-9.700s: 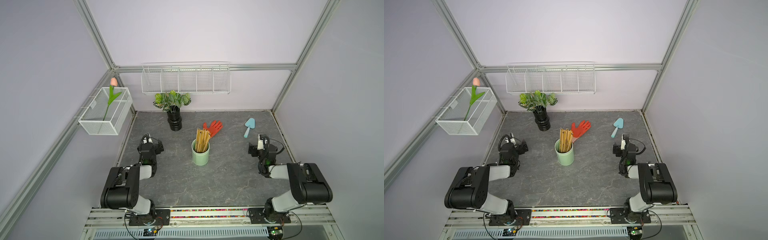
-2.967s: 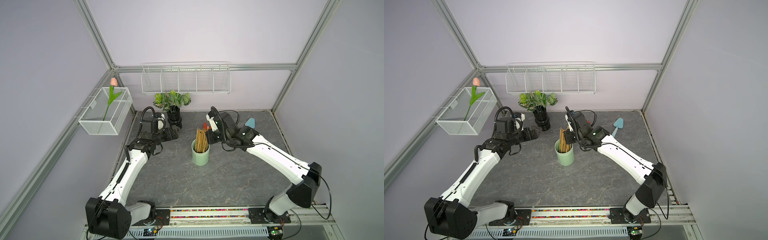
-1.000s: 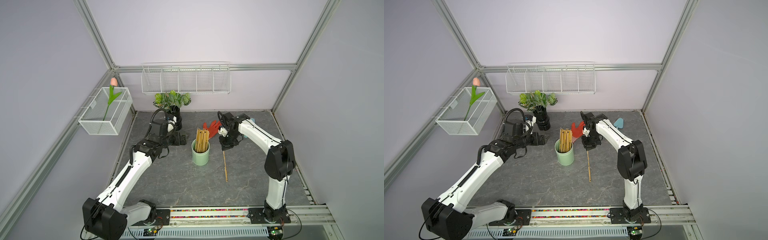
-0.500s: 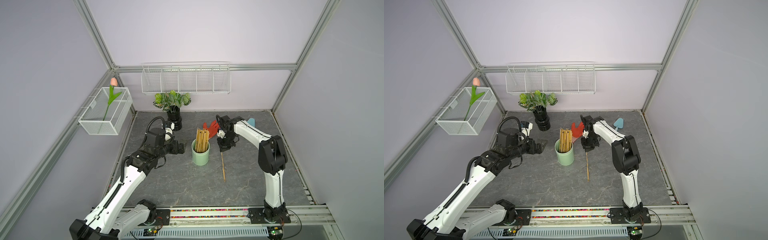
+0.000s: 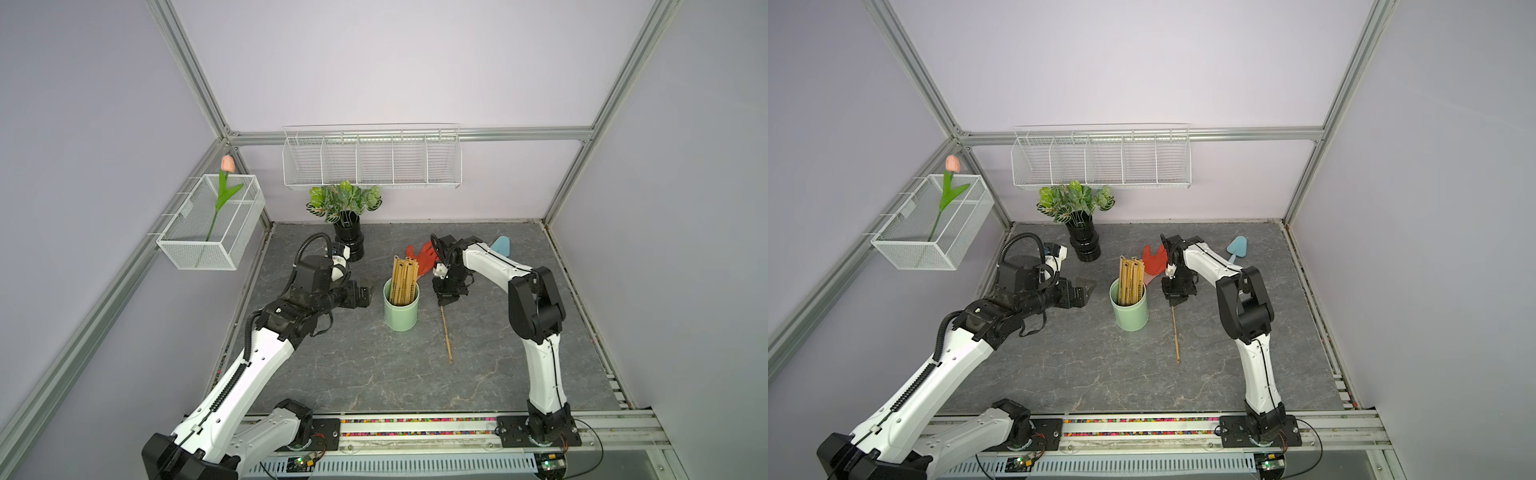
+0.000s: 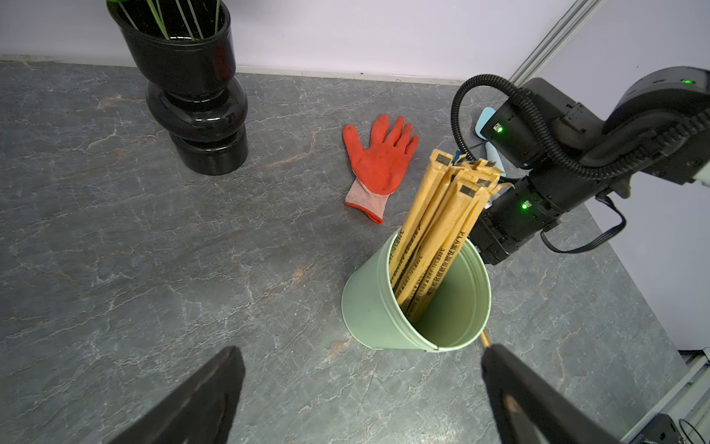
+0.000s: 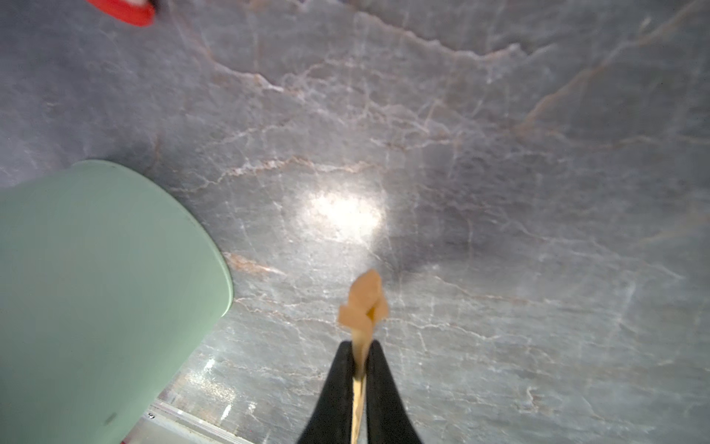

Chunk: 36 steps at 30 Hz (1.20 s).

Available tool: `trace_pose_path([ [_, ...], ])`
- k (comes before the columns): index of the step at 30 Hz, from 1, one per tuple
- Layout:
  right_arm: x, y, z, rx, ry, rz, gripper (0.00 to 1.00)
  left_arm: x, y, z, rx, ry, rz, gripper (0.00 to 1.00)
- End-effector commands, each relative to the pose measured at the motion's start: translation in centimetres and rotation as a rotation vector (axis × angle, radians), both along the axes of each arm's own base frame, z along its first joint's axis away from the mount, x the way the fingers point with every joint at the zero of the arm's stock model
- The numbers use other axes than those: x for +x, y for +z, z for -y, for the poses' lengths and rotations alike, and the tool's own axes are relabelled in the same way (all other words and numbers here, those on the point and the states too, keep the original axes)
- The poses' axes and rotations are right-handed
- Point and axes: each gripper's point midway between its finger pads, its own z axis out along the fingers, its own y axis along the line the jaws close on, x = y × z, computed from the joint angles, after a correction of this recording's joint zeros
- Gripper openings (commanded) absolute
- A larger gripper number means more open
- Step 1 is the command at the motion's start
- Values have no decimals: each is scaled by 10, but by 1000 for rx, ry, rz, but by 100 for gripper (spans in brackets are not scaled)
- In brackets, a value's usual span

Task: Take the straws out of the storage container
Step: Place the straw at the center of the board.

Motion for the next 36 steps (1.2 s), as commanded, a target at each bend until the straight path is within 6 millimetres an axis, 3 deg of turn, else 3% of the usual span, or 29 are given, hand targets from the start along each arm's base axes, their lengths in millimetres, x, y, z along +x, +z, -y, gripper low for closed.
trace_pose_path([
  [1,3,-7,3,1,-29,-14,13,-1,-2,-2,4,9,-7,100],
  [9,1,-9,9,-6,-53,-9,18,0,-2,-1,6,9,-8,100],
  [15,1,5,12,-10,-61,25,24,0,-3,-2,9,12,-7,100],
  [19,3,38,12,28,-63,113,27,0,-1,-3,9,19,-1,100],
  [24,0,100,7,92,-43,298,32,0,1,-4,7,21,9,100],
  [29,-9,163,-16,191,33,519,39,-1,3,-5,3,22,16,100],
  [33,-16,188,-27,212,59,611,42,-2,4,-5,-1,21,19,100],
  [36,-18,190,-35,229,78,616,42,-2,4,-5,-2,19,19,100],
])
